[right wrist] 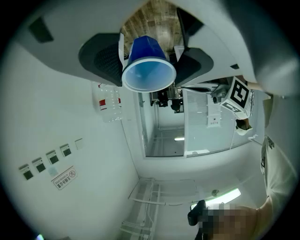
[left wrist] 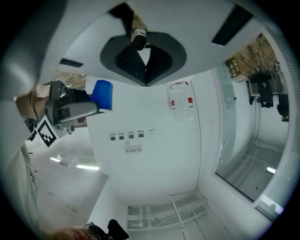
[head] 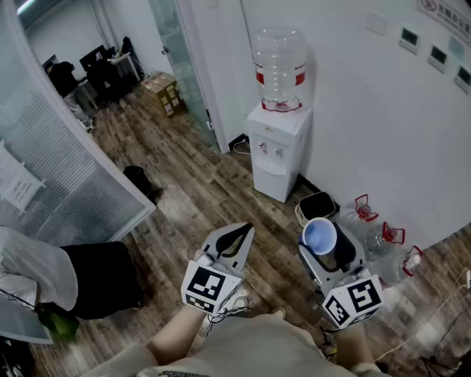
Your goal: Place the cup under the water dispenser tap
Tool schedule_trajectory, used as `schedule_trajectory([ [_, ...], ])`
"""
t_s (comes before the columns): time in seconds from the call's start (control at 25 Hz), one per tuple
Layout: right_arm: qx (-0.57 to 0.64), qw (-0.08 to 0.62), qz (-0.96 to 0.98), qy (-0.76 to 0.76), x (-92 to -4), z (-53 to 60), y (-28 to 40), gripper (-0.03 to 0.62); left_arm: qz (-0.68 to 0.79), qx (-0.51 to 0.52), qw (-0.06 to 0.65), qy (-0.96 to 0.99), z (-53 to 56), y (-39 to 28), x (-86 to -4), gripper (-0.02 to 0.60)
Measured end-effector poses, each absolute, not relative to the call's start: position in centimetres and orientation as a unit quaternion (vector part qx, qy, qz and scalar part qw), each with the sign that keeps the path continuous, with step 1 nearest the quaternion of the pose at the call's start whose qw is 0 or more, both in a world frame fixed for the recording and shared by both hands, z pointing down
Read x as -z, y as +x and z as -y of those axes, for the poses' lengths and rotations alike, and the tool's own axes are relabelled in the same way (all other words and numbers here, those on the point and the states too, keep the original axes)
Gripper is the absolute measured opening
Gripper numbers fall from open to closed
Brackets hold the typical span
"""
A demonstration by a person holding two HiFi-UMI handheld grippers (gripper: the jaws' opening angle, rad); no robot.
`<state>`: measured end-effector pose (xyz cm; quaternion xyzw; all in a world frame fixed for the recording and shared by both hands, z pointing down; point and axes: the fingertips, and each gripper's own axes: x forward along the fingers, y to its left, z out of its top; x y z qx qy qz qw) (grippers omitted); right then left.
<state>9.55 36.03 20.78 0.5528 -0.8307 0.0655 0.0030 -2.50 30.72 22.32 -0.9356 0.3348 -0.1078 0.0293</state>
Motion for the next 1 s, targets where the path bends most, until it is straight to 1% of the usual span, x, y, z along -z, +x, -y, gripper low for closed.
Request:
schedule_trajectory([
  [0.68, -0.096, -0.011, 0.854, 0.511, -23.6, -37.7, 11.7, 0.354, -0.354, 0.116, 0.021, -0.928, -32.8, 1.2, -24.0, 0.006],
  [1.0, -0.092, -0.009, 0.866, 0.492, -24.5, -35.7, 11.7, 0.354, -0.369, 0.117, 0.025, -0.921, -31.7, 1.4, -24.8, 0.006],
])
